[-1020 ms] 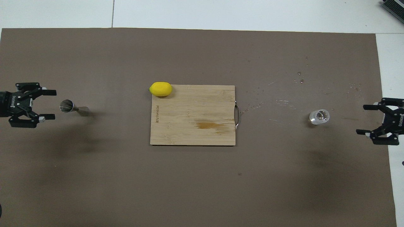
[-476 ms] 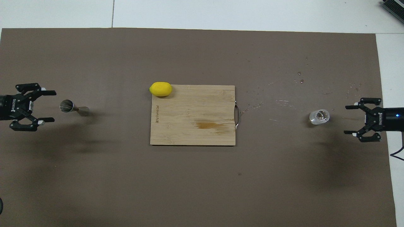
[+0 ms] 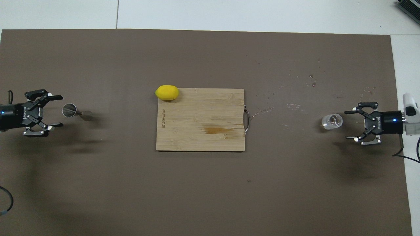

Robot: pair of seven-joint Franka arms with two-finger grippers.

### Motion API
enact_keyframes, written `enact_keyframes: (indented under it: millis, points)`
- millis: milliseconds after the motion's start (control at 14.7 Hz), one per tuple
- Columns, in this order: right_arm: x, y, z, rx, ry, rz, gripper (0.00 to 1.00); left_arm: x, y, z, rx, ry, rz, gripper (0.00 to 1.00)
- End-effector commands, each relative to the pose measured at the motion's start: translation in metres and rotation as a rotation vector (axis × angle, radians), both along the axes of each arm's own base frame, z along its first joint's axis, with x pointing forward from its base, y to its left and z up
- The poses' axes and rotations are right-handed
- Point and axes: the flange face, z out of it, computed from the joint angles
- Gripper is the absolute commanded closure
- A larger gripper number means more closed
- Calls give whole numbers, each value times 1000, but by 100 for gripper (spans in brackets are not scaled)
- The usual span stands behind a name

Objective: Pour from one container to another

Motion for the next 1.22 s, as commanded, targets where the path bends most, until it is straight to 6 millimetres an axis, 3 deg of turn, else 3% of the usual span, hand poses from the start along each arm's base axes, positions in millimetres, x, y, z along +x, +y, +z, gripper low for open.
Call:
enact_keyframes:
  millis: [0, 204, 544, 1156]
  points:
    - [13, -6, -3, 37, -55, 21, 0, 7, 6, -13, -75, -40, 33, 0]
    - [22, -4, -5, 56, -69, 12, 0, 4, 7, -19, -76, -70, 29, 0]
    - [26, 7, -16, 103, -71, -10, 0, -7, -13, -40, -118, -76, -10, 0]
    - [21, 20, -35, 142, -61, -21, 0, -16, -6, -48, -116, -117, -13, 0]
